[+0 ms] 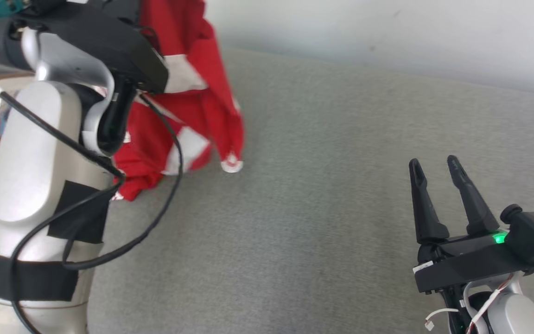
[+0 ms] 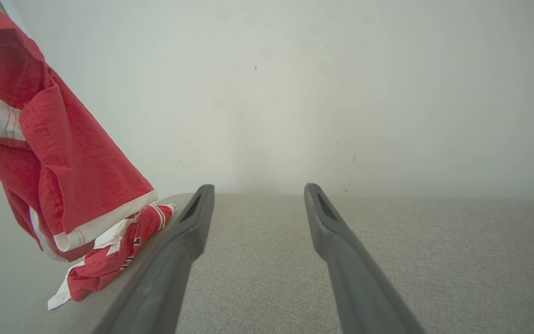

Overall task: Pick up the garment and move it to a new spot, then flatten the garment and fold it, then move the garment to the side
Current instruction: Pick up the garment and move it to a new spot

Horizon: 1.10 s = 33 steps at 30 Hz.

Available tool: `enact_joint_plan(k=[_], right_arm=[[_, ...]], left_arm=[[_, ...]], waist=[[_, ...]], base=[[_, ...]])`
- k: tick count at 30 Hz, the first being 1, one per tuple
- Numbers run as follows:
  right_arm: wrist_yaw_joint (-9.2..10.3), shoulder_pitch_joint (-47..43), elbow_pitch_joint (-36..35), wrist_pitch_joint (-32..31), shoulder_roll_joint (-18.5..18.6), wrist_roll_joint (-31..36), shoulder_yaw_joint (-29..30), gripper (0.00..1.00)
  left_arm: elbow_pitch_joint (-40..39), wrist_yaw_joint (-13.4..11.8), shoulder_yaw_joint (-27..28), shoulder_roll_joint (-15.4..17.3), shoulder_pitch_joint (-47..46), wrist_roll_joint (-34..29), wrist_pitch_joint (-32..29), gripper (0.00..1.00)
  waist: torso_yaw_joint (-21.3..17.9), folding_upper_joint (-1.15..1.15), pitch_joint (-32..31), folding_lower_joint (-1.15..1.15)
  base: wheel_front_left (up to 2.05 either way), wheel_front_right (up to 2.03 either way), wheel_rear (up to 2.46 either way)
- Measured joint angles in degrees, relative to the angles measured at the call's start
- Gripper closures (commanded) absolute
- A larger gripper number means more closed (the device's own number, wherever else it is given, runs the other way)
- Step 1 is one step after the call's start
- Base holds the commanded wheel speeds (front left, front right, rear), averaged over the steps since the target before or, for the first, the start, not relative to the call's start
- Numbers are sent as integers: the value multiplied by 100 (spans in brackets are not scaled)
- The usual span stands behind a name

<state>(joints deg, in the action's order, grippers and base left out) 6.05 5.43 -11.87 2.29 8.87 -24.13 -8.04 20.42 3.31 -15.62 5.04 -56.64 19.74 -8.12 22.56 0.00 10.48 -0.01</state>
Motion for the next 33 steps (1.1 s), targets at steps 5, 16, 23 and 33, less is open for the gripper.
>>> enact_joint_plan(k=[5,16,23,33], right_arm=[[-2,6,94,86,-27,-1,-30,0],[-18,-130,196,185,-36,-1,-51,0],[-18,-305,44,185,4,3,-49,0],[-18,-371,-126,181,21,3,-26,0]], left_arm=[[-294,35,-53,-159,2,267,-123,100],[-969,149,-453,-267,683,642,-447,100],[-1441,65,-781,-272,1391,753,-566,100],[-758,-210,-1293,-266,2005,502,-743,100]], waist=[[-334,0,-178,0],[-1099,0,-479,0],[-1658,0,-620,0],[-2384,0,-557,0]], base=[[0,0,0],[0,0,0],[0,0,0],[0,0,0]])
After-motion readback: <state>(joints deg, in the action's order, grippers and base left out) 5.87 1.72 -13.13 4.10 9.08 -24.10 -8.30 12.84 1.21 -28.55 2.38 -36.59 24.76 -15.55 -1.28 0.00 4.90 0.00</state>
